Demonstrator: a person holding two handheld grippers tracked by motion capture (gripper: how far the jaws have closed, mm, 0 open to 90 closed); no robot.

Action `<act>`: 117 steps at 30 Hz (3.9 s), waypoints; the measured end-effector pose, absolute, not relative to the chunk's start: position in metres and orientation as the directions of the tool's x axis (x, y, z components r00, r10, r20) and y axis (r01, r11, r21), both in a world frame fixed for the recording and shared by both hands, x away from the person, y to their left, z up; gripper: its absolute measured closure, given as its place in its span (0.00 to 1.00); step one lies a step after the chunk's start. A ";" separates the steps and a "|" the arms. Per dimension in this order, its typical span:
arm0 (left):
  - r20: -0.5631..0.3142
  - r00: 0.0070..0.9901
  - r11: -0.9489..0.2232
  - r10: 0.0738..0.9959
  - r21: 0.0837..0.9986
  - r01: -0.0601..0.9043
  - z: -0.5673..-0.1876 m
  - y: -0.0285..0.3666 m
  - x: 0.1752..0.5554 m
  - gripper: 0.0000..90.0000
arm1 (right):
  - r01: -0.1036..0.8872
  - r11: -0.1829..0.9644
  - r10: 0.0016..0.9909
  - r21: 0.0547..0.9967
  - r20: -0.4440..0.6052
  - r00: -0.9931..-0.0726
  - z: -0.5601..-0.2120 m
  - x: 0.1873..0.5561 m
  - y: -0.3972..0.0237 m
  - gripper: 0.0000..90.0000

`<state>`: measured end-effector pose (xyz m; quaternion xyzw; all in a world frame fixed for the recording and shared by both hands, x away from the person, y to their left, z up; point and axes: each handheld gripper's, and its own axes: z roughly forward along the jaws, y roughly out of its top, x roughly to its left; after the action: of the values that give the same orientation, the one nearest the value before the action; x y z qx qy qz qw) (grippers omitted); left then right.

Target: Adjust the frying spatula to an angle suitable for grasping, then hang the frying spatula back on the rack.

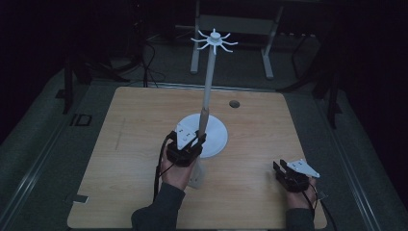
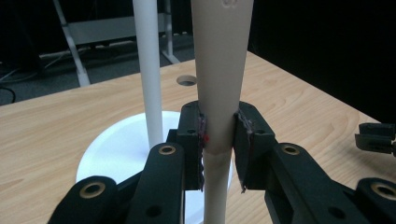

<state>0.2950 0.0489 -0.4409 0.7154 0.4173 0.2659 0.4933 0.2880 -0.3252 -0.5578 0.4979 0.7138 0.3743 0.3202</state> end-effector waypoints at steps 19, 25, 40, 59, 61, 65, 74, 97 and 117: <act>0.026 0.488 -0.185 0.872 0.942 0.279 -0.431 0.038 0.293 0.83 | 0.472 0.224 0.950 0.853 -0.083 -0.300 -0.558 0.288 -0.326 0.74; 0.019 0.480 -0.172 0.877 0.945 0.277 -0.428 0.038 0.296 0.83 | 0.475 0.227 0.949 0.850 -0.084 -0.304 -0.558 0.288 -0.326 0.73; 0.024 0.465 -0.156 0.885 0.956 0.249 -0.415 0.034 0.297 0.83 | 0.479 0.226 0.949 0.848 -0.082 -0.304 -0.559 0.289 -0.326 0.73; 0.032 0.437 -0.146 0.899 0.962 0.230 -0.401 0.032 0.300 0.83 | 0.480 0.223 0.951 0.849 -0.081 -0.298 -0.559 0.289 -0.327 0.73; 0.033 0.434 -0.145 0.900 0.963 0.227 -0.400 0.032 0.300 0.83 | 0.480 0.223 0.951 0.848 -0.081 -0.299 -0.559 0.289 -0.327 0.73; 0.034 0.430 -0.142 0.902 0.965 0.221 -0.395 0.032 0.301 0.83 | 0.478 0.224 0.950 0.849 -0.081 -0.300 -0.559 0.289 -0.326 0.73; 0.037 0.420 -0.135 0.907 0.969 0.208 -0.384 0.028 0.303 0.83 | 0.479 0.220 0.951 0.850 -0.078 -0.299 -0.559 0.289 -0.327 0.73; 0.049 0.383 -0.127 0.923 0.975 0.181 -0.352 0.025 0.317 0.83 | 0.482 0.220 0.951 0.848 -0.076 -0.300 -0.559 0.289 -0.328 0.73; 0.062 0.372 -0.134 0.926 0.976 0.170 -0.340 0.019 0.323 0.83 | 0.481 0.220 0.950 0.849 -0.076 -0.302 -0.560 0.290 -0.327 0.73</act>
<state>0.3227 0.0195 -0.3397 0.6545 0.4189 0.3722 0.5076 0.2896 -0.3272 -0.5596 0.5004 0.7151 0.3735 0.3142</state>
